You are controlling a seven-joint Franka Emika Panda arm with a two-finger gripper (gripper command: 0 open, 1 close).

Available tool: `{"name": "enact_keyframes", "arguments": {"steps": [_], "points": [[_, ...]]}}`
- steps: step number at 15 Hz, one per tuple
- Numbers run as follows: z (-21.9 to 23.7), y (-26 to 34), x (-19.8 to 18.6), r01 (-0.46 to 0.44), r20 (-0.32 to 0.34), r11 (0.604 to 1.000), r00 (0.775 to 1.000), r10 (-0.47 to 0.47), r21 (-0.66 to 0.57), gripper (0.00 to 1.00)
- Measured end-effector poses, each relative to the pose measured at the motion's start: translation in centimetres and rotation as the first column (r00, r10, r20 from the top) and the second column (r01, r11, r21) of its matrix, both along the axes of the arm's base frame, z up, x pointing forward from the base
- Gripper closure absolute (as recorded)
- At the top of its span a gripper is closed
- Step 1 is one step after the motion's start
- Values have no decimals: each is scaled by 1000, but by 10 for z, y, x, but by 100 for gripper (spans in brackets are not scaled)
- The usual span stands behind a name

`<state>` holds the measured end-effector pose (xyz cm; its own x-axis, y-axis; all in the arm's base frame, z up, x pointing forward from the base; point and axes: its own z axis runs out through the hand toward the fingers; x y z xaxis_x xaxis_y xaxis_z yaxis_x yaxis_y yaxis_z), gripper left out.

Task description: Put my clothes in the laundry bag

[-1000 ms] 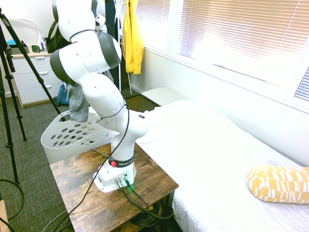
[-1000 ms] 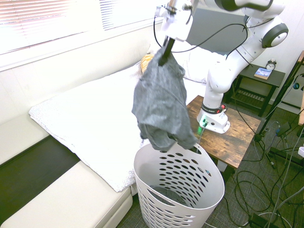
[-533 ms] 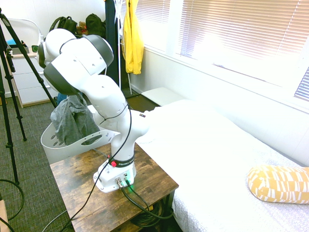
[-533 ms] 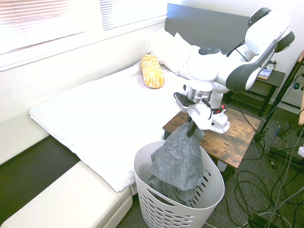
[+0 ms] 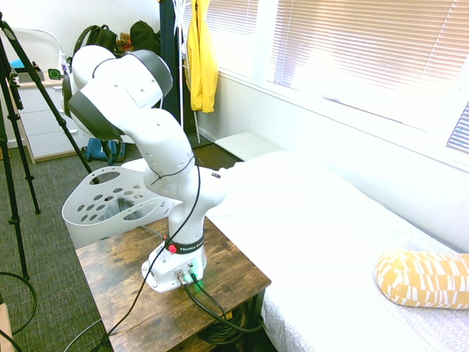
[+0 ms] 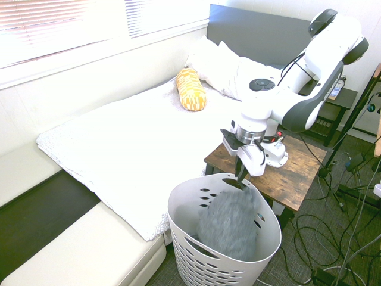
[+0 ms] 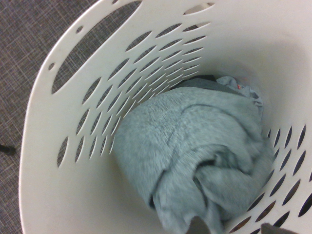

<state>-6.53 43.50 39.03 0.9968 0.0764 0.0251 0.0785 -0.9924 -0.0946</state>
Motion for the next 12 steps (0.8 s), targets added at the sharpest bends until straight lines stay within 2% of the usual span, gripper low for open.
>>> {"name": "enact_keyframes", "arguments": {"steps": [3, 6, 8, 10, 12], "points": [[8, -6, 64, 58, 33, 998, 998, -58, 6, 0], [19, -31, 170, 143, 118, 990, 983, -143, 4, 0], [15, -73, 255, 238, 168, 971, 958, -233, -11, 0], [2, -138, 339, 361, 194, 932, 917, -349, -26, 0], [-14, -215, 413, 467, 187, 884, 872, -453, -37, 0]]}}
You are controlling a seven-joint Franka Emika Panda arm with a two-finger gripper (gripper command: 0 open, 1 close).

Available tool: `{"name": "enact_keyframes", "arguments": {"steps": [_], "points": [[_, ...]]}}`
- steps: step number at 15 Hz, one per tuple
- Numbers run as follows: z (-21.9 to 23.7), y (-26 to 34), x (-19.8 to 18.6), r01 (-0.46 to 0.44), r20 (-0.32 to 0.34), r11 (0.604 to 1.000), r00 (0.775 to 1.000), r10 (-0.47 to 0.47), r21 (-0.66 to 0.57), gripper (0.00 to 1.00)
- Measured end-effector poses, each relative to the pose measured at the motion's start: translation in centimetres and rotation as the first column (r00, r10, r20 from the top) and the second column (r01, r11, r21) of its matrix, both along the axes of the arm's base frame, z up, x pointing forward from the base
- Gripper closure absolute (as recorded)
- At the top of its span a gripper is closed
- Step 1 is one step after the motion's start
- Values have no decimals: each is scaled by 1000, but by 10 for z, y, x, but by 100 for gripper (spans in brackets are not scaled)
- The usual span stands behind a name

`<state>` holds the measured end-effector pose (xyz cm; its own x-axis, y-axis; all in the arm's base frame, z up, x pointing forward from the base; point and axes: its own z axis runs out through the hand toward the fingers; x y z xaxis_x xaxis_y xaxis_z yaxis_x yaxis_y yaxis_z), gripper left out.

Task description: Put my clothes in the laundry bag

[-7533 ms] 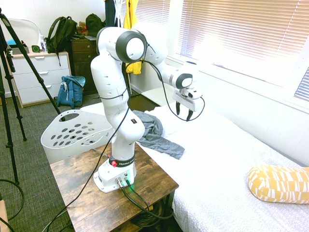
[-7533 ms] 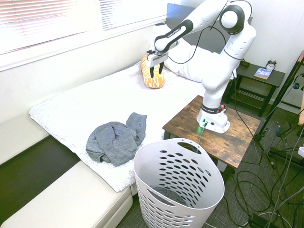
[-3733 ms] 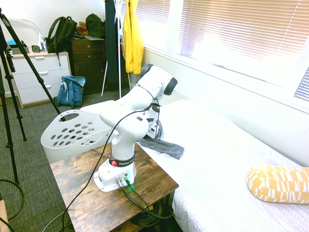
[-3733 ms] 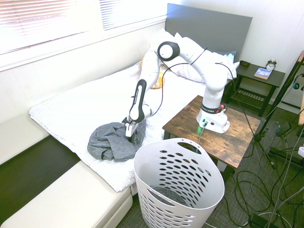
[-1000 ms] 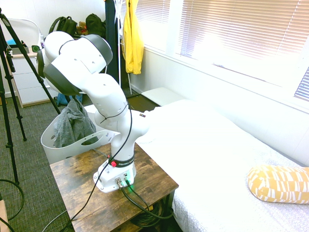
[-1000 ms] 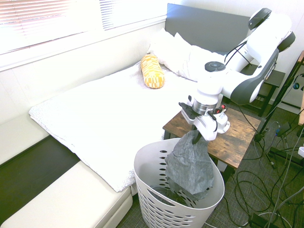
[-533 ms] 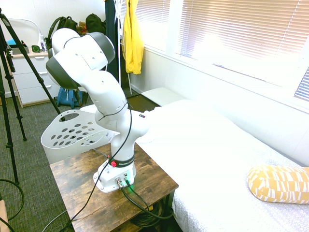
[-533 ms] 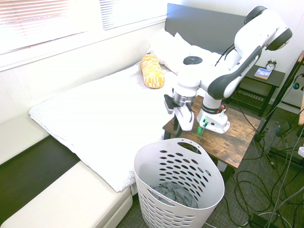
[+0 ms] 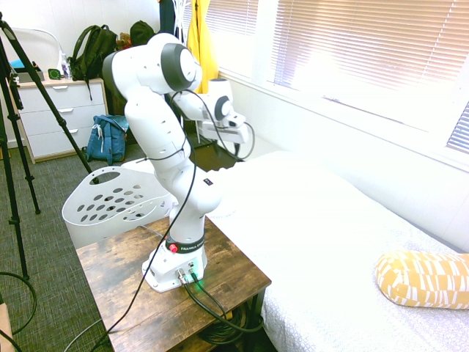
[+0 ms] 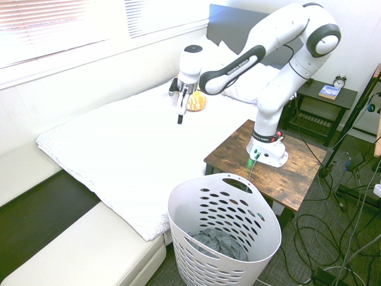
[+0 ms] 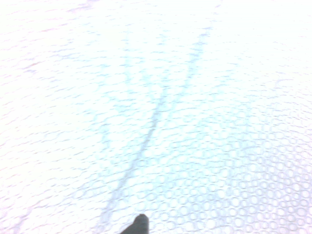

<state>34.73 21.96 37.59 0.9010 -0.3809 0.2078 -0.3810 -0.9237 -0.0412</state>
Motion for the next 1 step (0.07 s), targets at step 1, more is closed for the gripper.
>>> {"name": "enact_keyframes", "arguments": {"steps": [1], "points": [[-6, -38, 26, 47, -13, 999, 999, -47, 8, 0]]}}
